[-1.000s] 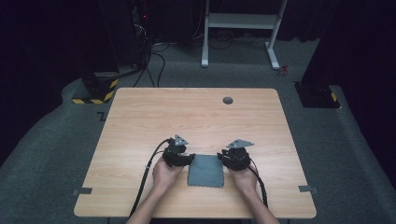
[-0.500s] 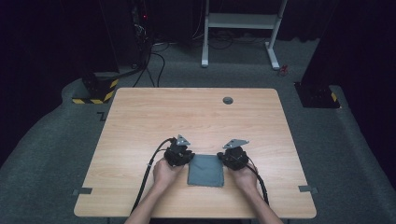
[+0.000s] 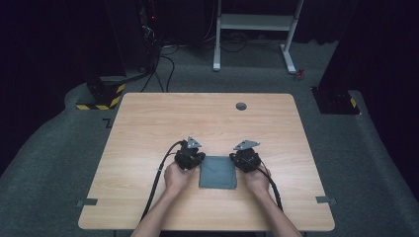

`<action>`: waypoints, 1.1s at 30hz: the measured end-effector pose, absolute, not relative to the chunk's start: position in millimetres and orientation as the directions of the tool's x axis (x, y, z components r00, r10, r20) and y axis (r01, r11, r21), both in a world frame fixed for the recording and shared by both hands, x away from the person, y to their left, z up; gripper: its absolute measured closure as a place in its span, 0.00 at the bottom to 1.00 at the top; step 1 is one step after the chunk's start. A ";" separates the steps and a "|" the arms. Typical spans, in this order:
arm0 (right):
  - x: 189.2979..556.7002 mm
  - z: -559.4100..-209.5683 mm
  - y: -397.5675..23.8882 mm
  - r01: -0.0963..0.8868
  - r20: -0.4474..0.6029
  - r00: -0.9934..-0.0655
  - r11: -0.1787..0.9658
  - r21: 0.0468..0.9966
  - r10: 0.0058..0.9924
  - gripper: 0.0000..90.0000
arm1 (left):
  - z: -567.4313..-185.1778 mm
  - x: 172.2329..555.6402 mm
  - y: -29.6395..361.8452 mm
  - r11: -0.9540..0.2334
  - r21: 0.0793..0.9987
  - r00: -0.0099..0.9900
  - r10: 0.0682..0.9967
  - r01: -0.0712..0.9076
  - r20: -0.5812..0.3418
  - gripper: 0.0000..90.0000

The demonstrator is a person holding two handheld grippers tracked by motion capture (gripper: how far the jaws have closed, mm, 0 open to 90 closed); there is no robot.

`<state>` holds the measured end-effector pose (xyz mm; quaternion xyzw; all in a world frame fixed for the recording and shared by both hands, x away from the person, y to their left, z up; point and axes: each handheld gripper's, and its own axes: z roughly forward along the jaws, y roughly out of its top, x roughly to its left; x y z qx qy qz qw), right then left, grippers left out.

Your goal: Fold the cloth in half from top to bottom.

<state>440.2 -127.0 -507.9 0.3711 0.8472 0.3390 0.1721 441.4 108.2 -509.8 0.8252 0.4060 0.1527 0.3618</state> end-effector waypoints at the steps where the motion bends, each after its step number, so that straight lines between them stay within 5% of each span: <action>1: 443.4 -508.1 -126.7 0.519 -0.036 -0.659 0.489 0.702 0.752 0.99 | -510.2 444.3 108.1 -0.401 0.726 0.620 0.784 0.558 -0.043 0.98; 9: 467.7 -515.3 -121.3 0.554 -0.025 -0.615 0.454 0.697 0.788 0.98 | -517.1 465.9 106.0 -0.377 0.730 0.582 0.813 0.571 -0.036 0.95; 12: 469.7 -515.5 -126.4 0.577 0.018 -0.605 0.423 0.698 0.796 0.84 | -512.7 460.3 105.5 -0.378 0.730 0.586 0.809 0.570 -0.038 0.70; 14: 469.7 -514.3 -130.8 0.595 0.046 -0.589 0.395 0.700 0.807 0.84 | -507.2 451.1 104.4 -0.404 0.744 0.611 0.792 0.532 -0.007 0.64; 24: 432.0 -513.8 -125.7 0.497 0.017 -0.709 0.483 0.721 0.705 0.93 | -516.3 423.5 109.4 -0.464 0.730 0.711 0.702 0.502 -0.043 0.65; 33: 430.5 -520.6 -144.1 0.522 0.042 -0.682 0.446 0.727 0.731 0.89 | -520.9 416.7 128.5 -0.414 0.739 0.685 0.724 0.531 -0.086 0.57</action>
